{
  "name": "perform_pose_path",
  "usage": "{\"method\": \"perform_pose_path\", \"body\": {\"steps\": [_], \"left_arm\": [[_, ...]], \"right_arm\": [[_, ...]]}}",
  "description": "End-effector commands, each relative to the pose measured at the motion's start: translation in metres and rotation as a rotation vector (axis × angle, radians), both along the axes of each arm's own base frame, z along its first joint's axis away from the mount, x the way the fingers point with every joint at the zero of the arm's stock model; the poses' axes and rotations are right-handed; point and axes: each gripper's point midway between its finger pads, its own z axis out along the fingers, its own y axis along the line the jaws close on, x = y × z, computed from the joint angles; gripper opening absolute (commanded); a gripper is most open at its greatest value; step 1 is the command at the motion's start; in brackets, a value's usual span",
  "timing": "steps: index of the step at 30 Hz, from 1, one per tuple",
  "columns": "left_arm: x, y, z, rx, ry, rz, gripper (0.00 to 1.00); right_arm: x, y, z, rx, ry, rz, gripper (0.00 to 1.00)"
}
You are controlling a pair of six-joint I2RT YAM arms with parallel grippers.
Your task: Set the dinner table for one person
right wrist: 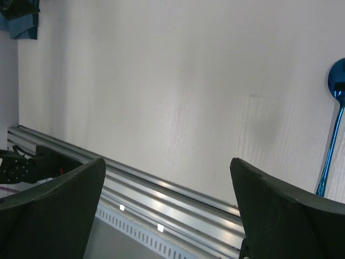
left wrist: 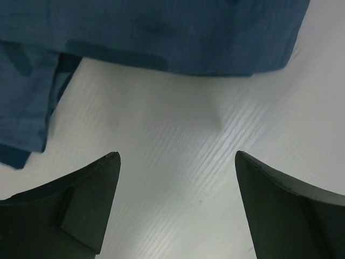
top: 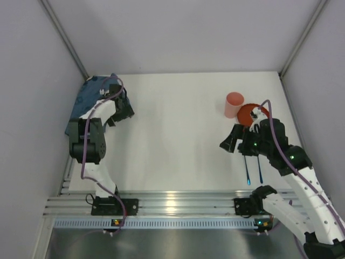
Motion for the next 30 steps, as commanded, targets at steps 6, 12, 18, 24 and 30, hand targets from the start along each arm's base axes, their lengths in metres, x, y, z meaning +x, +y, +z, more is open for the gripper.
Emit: {"method": "perform_pose_path", "body": {"steps": [6, 12, 18, 24, 30], "left_arm": [[0.078, 0.013, -0.008, -0.303, -0.274, 0.375, 0.94], [0.102, 0.020, -0.024, -0.315, -0.310, 0.470, 0.94], [0.110, 0.027, -0.045, -0.301, -0.267, 0.525, 0.87], [0.137, 0.020, -0.045, -0.345, -0.272, 0.508, 0.19], [0.158, -0.018, 0.017, -0.397, -0.335, 0.443, 0.00]], "right_arm": [[0.040, 0.001, 0.008, -0.035, -0.024, -0.067, 0.99], [0.055, 0.002, 0.000, -0.061, 0.015, -0.090, 1.00], [0.062, 0.001, -0.008, -0.081, 0.040, -0.110, 1.00], [0.063, 0.001, -0.011, -0.085, 0.043, -0.113, 1.00], [0.057, -0.002, -0.012, -0.092, 0.031, -0.100, 1.00]]}}
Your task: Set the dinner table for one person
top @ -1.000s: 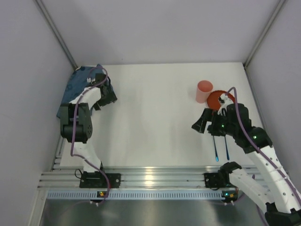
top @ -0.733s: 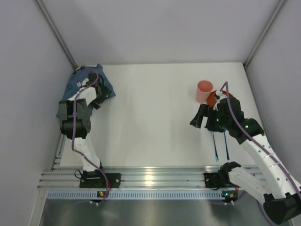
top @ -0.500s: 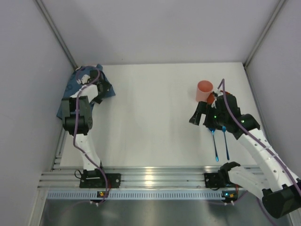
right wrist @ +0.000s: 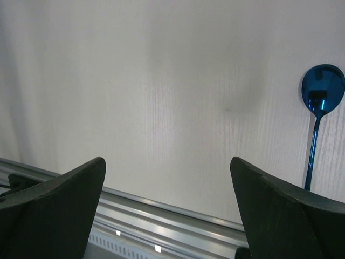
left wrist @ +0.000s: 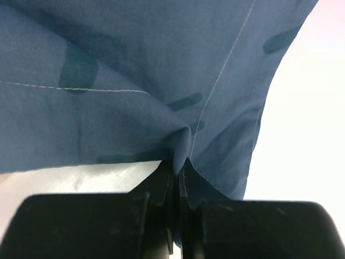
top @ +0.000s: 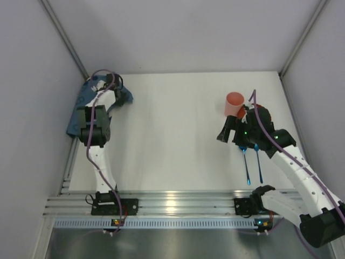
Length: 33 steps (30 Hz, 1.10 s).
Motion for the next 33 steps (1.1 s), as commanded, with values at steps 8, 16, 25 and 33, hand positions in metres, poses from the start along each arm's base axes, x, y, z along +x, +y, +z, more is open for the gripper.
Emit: {"method": "perform_pose_path", "body": {"steps": [8, 16, 25, 33], "left_arm": [[0.007, -0.225, 0.118, -0.149, -0.116, -0.166, 0.02], [-0.020, -0.359, 0.146, -0.335, -0.160, -0.423, 0.99], [-0.049, -0.212, 0.190, -0.081, -0.156, -0.389, 0.99], [-0.104, -0.083, 0.159, 0.139, -0.027, -0.293, 0.99]], "right_arm": [[-0.006, -0.018, 0.026, -0.048, -0.117, -0.007, 1.00], [-0.012, -0.017, 0.028, -0.067, -0.117, 0.056, 1.00], [0.022, 0.053, 0.030, 0.190, -0.043, 0.235, 1.00], [0.084, 0.157, 0.031, 0.415, -0.004, 0.377, 1.00]]}}
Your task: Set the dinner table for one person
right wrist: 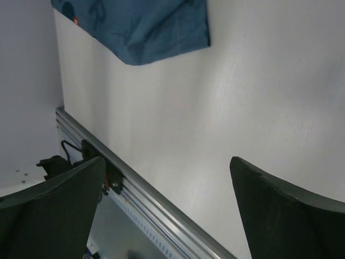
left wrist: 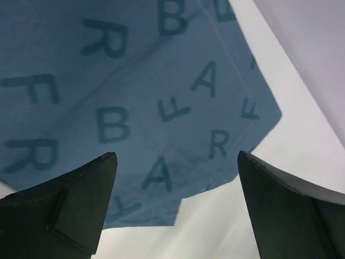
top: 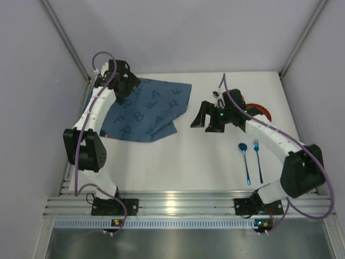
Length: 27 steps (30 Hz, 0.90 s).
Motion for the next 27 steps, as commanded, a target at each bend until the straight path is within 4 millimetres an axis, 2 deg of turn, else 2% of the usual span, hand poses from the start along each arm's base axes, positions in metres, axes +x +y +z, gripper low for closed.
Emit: {"method": "perform_pose_path", "body": {"steps": [1, 2, 3, 4, 5, 6, 7, 8, 9, 10, 11, 13, 17, 20, 22, 24, 26, 27], "left_arm": [[-0.029, 0.042, -0.013, 0.147, 0.038, -0.024, 0.99], [-0.037, 0.050, -0.020, 0.162, 0.057, -0.021, 0.98], [-0.040, 0.057, -0.023, 0.177, 0.068, -0.021, 0.98], [-0.045, 0.068, -0.028, 0.181, 0.091, -0.007, 0.98], [-0.051, 0.072, -0.037, 0.183, 0.120, -0.004, 0.98], [-0.055, 0.075, -0.040, 0.174, 0.130, -0.006, 0.99], [-0.059, 0.081, -0.042, 0.169, 0.135, 0.002, 0.99], [-0.064, 0.082, -0.050, 0.162, 0.148, -0.002, 0.99], [-0.067, 0.083, -0.051, 0.162, 0.146, -0.007, 0.99], [-0.069, 0.081, -0.046, 0.155, 0.130, -0.019, 0.99], [-0.074, 0.080, -0.050, 0.156, 0.140, -0.027, 0.98], [-0.078, 0.091, -0.046, 0.153, 0.132, -0.015, 0.98], [-0.085, 0.090, -0.044, 0.144, 0.134, -0.030, 0.99], [-0.091, 0.089, -0.042, 0.139, 0.129, -0.042, 0.98], [-0.093, 0.089, -0.041, 0.145, 0.128, -0.052, 0.99], [-0.097, 0.090, -0.044, 0.155, 0.139, -0.062, 0.99], [-0.101, 0.094, -0.047, 0.163, 0.154, -0.061, 0.98], [-0.103, 0.098, -0.046, 0.171, 0.157, -0.060, 0.99]], "right_arm": [[0.033, 0.072, 0.017, 0.162, -0.037, 0.110, 1.00], [0.039, 0.083, 0.013, 0.169, -0.031, 0.119, 1.00], [0.049, 0.093, 0.016, 0.178, -0.039, 0.122, 1.00], [0.052, 0.106, -0.008, 0.162, 0.023, 0.126, 0.99], [0.056, 0.113, -0.016, 0.155, 0.039, 0.125, 0.98], [0.065, 0.121, -0.015, 0.157, 0.033, 0.118, 0.97], [0.066, 0.130, -0.039, 0.132, 0.074, 0.123, 0.96], [0.070, 0.134, -0.047, 0.121, 0.084, 0.118, 0.96], [0.076, 0.139, -0.051, 0.112, 0.080, 0.107, 0.95], [0.078, 0.142, -0.069, 0.095, 0.111, 0.097, 0.95], [0.081, 0.143, -0.076, 0.081, 0.116, 0.085, 0.94], [0.086, 0.145, -0.092, 0.063, 0.130, 0.067, 0.93], [0.094, 0.147, -0.116, 0.024, 0.135, 0.034, 0.93], [0.094, 0.157, -0.131, 0.019, 0.146, 0.033, 0.91], [0.090, 0.171, -0.140, 0.016, 0.150, 0.047, 0.88], [0.089, 0.185, -0.140, 0.023, 0.146, 0.060, 0.81], [0.081, 0.197, -0.149, 0.014, 0.161, 0.076, 0.71], [0.080, 0.202, -0.149, 0.020, 0.163, 0.074, 0.58]]}}
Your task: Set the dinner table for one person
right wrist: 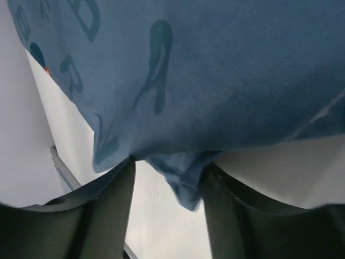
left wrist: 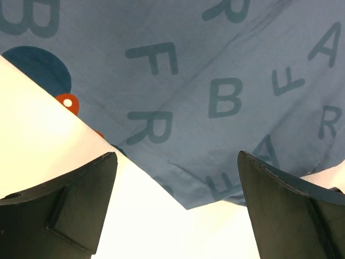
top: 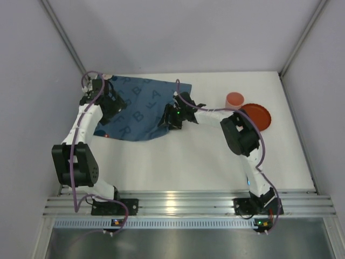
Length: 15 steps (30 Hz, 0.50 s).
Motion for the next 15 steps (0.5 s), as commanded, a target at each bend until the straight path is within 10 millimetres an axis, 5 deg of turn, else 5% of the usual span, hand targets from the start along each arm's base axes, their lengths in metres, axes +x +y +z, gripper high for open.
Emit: {"method": "perform_pose_path", "body": {"steps": [1, 5, 11, 15], "left_arm": [[-0.008, 0.010, 0.006, 0.025, -0.012, -0.016, 0.99], [-0.016, 0.022, 0.001, 0.014, 0.004, 0.005, 0.98], [-0.033, 0.028, -0.008, 0.007, 0.016, 0.019, 0.98], [-0.043, 0.026, -0.007, -0.003, 0.027, 0.031, 0.98]], "right_arm": [[-0.020, 0.023, -0.027, -0.041, 0.034, 0.013, 0.49], [-0.022, 0.008, -0.029, -0.074, 0.033, -0.012, 0.03], [-0.016, -0.058, -0.003, -0.141, -0.009, -0.106, 0.00], [-0.038, -0.117, 0.002, -0.226, 0.004, -0.127, 0.00]]}}
